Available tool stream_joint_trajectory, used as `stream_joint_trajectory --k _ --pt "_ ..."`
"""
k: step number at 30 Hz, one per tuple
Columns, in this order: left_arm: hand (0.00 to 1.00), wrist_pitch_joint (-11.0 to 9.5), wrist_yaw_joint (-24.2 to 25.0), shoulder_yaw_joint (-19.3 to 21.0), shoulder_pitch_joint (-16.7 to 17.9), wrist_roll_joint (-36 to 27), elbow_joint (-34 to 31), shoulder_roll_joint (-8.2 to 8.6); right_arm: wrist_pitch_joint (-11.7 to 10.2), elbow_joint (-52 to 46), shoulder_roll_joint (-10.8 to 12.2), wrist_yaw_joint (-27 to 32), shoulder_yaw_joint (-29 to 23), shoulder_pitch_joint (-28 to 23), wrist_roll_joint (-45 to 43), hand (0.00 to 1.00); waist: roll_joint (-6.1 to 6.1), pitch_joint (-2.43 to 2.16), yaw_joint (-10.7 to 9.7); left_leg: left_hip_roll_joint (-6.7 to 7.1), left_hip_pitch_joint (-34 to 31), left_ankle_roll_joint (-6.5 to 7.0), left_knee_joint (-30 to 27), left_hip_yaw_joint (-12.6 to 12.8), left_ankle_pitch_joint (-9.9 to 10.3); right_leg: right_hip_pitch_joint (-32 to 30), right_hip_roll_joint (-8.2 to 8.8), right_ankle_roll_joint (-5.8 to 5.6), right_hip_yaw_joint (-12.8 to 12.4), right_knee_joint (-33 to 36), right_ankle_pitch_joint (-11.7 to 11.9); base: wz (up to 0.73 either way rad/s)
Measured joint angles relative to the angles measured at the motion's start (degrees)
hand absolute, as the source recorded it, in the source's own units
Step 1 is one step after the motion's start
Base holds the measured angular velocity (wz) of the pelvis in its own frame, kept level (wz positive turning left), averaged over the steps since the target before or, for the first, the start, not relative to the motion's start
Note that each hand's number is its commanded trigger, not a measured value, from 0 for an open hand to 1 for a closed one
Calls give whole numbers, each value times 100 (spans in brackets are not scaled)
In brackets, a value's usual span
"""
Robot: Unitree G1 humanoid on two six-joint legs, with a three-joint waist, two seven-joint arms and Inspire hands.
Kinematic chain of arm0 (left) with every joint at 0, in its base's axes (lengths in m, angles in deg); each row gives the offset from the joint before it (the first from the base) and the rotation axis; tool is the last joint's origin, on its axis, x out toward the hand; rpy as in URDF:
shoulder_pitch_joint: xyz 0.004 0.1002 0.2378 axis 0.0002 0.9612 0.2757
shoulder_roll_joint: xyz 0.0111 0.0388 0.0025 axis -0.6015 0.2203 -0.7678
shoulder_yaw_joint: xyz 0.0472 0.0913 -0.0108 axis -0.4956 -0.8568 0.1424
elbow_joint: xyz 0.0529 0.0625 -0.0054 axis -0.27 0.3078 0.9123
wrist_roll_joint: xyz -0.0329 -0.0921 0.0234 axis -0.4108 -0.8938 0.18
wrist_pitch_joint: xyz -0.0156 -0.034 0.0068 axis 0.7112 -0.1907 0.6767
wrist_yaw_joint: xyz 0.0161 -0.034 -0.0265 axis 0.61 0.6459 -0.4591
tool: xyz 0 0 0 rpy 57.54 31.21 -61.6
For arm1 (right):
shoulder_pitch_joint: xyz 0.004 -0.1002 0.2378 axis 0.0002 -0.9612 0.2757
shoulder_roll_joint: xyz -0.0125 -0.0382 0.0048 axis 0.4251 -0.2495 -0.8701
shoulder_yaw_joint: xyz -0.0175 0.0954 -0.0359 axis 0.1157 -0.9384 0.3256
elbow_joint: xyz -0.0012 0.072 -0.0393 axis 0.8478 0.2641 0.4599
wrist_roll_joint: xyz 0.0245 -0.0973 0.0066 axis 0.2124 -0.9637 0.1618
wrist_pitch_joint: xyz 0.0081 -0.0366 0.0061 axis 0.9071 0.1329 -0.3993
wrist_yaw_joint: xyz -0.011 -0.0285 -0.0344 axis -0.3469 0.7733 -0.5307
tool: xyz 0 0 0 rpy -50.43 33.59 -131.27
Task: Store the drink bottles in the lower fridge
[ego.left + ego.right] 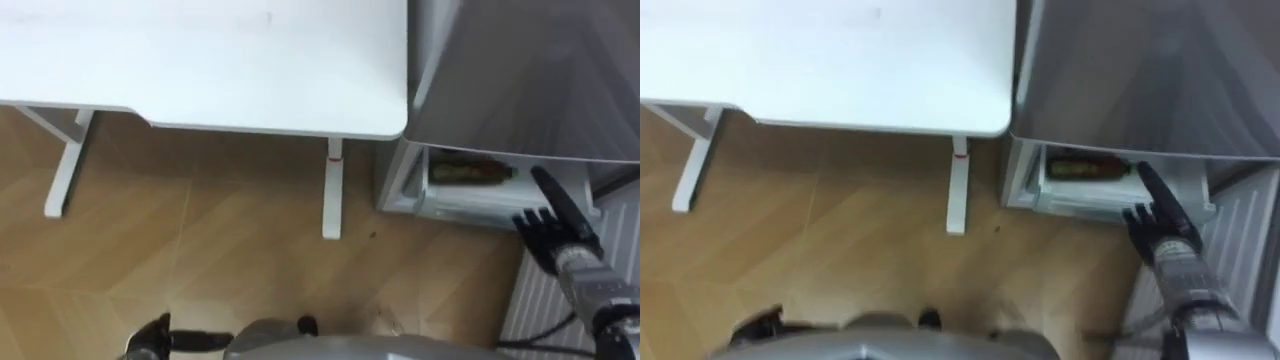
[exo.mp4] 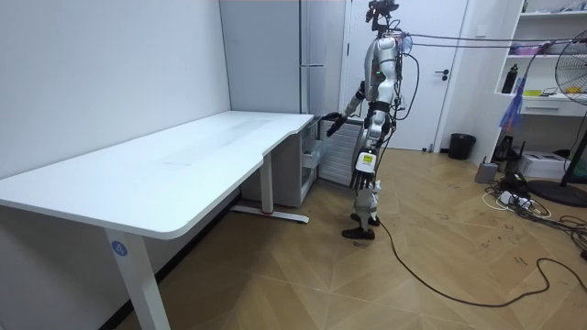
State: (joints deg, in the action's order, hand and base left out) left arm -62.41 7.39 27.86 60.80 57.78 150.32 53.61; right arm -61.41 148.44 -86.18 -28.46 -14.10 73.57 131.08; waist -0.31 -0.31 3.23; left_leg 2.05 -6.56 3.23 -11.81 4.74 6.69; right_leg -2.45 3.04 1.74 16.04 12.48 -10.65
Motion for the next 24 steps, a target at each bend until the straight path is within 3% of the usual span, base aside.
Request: stream_joint_trajectory --k 7,11,19,24 --pt "0 31 -106 -1 180 19 39 -3 -21 -27 301 49 -11 -602 -19 0 34 49 -184 -10 185 -26 48 -13 36 231 -35 1 -20 -103 -24 0" --pt "0 59 -128 8 205 23 48 4 26 17 397 96 -12 -785 -22 0 77 54 -199 -18 222 -39 68 -12 58 259 -61 2 -36 -188 -24 0" --pt "0 74 -381 248 628 254 15 146 18 210 540 96 -249 -952 -15 0 6 59 -314 -24 530 -97 111 2 157 616 -91 3 -19 -366 -68 -1" --pt "0 138 -452 369 651 414 -77 253 18 227 726 115 -272 -1187 -66 0 -72 55 -313 -32 648 -141 84 22 190 753 -113 24 -37 -397 -112 -1"
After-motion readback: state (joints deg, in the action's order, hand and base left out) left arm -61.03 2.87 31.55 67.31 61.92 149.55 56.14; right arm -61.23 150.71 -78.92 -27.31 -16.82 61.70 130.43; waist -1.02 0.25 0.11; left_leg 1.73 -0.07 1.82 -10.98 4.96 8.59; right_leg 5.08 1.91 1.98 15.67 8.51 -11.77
